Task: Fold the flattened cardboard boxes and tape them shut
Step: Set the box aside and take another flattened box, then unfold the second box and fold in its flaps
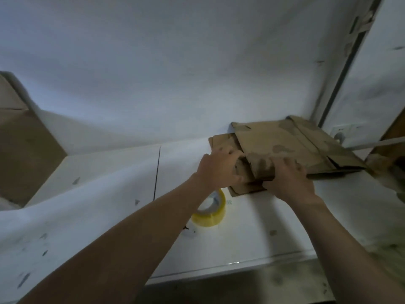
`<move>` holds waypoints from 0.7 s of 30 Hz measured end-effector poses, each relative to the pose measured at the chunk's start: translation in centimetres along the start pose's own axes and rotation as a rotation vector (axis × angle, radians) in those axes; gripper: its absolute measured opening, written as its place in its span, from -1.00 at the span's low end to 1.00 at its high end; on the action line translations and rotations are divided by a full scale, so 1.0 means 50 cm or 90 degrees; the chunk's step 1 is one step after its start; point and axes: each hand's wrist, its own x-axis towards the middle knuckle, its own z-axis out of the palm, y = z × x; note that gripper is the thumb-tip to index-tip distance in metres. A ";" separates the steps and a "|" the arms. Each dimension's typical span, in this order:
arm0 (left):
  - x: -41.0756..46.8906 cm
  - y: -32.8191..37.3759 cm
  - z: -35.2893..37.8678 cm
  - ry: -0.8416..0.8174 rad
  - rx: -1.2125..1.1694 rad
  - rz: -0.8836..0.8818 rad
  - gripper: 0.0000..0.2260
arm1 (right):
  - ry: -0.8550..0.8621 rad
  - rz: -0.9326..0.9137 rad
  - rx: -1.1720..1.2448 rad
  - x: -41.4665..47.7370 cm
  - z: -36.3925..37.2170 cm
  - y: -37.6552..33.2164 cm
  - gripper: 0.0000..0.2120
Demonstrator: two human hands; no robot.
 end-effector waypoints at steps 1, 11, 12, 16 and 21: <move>0.016 0.011 0.014 -0.003 0.005 0.020 -0.39 | -0.007 -0.001 -0.006 0.007 0.002 0.009 -0.33; 0.138 0.041 0.105 -0.005 0.079 0.178 -0.37 | -0.012 -0.007 -0.031 0.049 0.022 0.070 -0.44; 0.144 0.040 0.104 0.001 0.072 0.200 -0.43 | -0.008 -0.009 -0.033 0.050 0.023 0.075 -0.44; 0.168 0.034 0.087 0.042 0.001 0.229 -0.64 | 0.041 -0.022 -0.045 0.050 0.015 0.089 -0.39; 0.171 0.027 0.053 0.218 -0.111 0.228 -0.82 | 0.208 -0.051 -0.035 0.036 -0.008 0.074 -0.14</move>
